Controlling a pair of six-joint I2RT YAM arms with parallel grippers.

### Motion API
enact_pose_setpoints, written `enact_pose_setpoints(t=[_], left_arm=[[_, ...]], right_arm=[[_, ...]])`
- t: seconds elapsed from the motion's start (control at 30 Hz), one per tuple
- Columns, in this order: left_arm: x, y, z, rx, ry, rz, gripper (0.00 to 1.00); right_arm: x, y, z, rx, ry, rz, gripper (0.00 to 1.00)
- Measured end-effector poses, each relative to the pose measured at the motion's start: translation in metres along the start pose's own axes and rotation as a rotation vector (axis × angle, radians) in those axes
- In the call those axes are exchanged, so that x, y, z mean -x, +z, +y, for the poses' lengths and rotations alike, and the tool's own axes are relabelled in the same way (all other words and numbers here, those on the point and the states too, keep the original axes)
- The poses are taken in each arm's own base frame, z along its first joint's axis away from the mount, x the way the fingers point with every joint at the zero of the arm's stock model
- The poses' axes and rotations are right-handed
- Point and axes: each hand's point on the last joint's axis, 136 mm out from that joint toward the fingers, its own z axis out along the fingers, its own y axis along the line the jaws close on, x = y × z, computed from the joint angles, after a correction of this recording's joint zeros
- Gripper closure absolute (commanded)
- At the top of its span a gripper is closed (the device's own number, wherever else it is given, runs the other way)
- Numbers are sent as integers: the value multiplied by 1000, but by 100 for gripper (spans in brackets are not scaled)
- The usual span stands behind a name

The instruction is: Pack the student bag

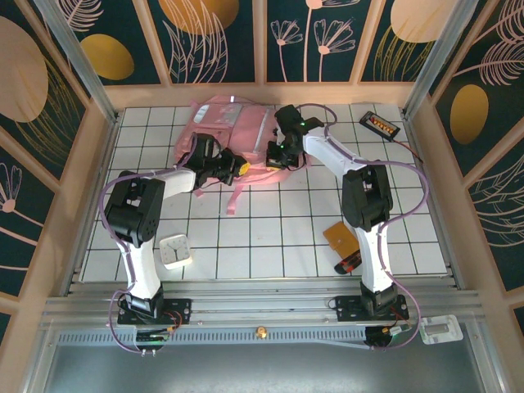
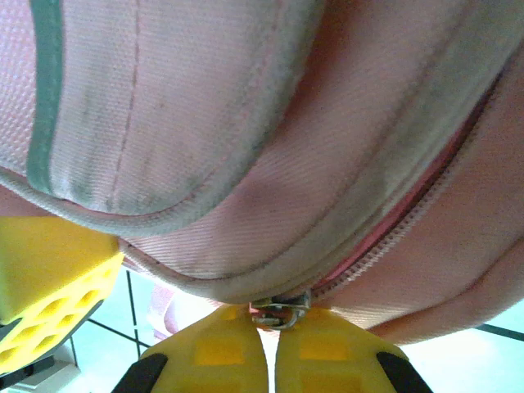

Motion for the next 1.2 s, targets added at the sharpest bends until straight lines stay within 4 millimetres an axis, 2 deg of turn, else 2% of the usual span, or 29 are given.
enact_pose_setpoints(t=[0.2, 0.43, 0.53, 0.67, 0.77, 0.83, 0.93, 1.1, 1.2], left_arm=[[-7, -11, -1, 18, 84, 5, 100], [-16, -26, -8, 102, 296, 41, 100], [-14, -45, -1, 157, 343, 44, 100], [0, -76, 13, 230, 378, 17, 100], [7, -91, 26, 290, 390, 8, 100], [7, -95, 31, 310, 392, 13, 100], [5, -97, 33, 317, 393, 22, 100], [4, -97, 29, 302, 392, 21, 100], [5, -96, 24, 283, 391, 17, 100]], right_arm=[[4, -5, -20, -66, 17, -10, 100], [22, -23, -45, -104, 33, -39, 100], [45, -41, -66, -153, 57, -105, 100], [75, -67, -104, -217, 99, -192, 100], [81, -72, -116, -225, 105, -207, 97], [82, -70, -109, -193, 85, -201, 86], [80, -62, -89, -121, 19, -197, 68], [44, -36, -60, -50, -102, -113, 66], [28, -25, -53, -29, -152, -66, 65]])
